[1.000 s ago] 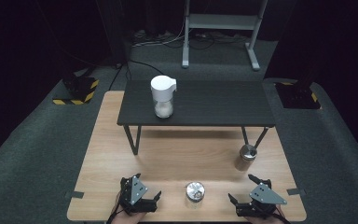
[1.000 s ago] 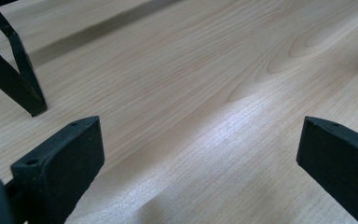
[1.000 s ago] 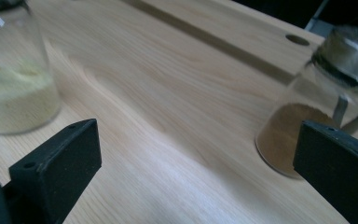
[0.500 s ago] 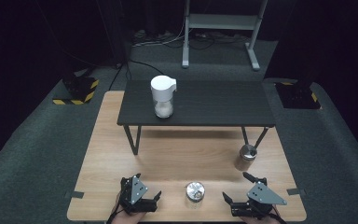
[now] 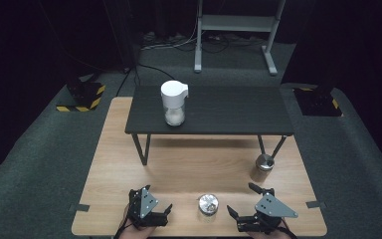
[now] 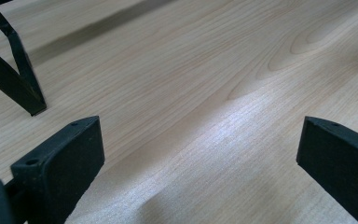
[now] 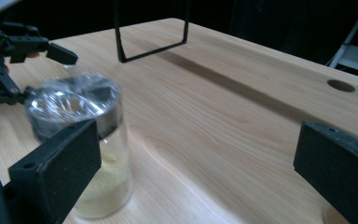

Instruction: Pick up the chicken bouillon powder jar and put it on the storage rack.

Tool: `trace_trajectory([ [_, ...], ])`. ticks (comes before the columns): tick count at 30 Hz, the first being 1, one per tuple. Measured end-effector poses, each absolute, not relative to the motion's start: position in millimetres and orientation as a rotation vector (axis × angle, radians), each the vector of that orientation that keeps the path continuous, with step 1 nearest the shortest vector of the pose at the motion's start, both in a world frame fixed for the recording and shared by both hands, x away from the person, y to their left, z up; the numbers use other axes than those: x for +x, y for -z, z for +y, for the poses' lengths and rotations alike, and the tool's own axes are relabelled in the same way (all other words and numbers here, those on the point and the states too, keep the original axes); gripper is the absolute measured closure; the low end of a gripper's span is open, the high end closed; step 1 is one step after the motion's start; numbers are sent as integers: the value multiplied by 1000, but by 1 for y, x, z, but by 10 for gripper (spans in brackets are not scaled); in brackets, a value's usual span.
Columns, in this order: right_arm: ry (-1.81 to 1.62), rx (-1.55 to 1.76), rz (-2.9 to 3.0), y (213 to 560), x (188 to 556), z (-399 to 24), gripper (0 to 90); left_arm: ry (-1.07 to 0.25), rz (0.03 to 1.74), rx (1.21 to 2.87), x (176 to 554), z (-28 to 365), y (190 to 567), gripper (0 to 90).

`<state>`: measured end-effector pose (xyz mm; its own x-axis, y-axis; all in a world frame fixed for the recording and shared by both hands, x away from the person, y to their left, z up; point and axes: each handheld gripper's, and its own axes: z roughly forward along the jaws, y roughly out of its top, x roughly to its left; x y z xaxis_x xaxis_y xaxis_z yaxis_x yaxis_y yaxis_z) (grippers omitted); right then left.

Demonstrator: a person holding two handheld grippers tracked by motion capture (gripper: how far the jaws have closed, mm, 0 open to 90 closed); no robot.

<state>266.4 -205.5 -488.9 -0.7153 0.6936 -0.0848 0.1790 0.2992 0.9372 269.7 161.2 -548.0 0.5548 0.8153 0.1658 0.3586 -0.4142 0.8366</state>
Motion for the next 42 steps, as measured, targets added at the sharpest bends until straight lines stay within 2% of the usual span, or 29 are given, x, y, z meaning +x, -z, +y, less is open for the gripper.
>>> trace_trajectory([
  [21, -1498, 713, 2103, 481, 259, -174, 0, -725, 942, 1987, 269, 163, 548, 10],
  [42, -1539, 692, 2160, 493, 259, -151, 0, -723, 931, 1992, 269, 163, 548, 10],
])
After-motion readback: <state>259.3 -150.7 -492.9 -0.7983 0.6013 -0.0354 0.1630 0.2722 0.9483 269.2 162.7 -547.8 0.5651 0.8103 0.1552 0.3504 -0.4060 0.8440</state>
